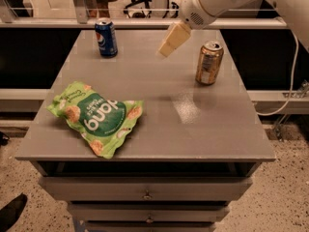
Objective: Pick pepsi can
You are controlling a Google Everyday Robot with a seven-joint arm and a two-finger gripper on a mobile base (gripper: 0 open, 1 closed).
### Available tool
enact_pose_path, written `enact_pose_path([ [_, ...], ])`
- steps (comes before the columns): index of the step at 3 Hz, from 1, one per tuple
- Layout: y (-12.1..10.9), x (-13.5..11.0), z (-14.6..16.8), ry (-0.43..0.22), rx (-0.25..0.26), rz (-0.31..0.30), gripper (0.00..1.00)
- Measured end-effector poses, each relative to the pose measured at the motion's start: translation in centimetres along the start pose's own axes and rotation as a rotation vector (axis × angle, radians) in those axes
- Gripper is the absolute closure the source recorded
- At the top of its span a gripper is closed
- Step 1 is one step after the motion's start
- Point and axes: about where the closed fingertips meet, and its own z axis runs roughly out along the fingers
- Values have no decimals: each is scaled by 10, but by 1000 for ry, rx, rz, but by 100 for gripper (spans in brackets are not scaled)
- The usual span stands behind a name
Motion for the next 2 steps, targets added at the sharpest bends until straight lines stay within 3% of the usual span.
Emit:
enact_pose_path([
  [1,6,-3,61,-118,-21,99,0],
  [2,-4,-20,127,-259,-9,179,0],
])
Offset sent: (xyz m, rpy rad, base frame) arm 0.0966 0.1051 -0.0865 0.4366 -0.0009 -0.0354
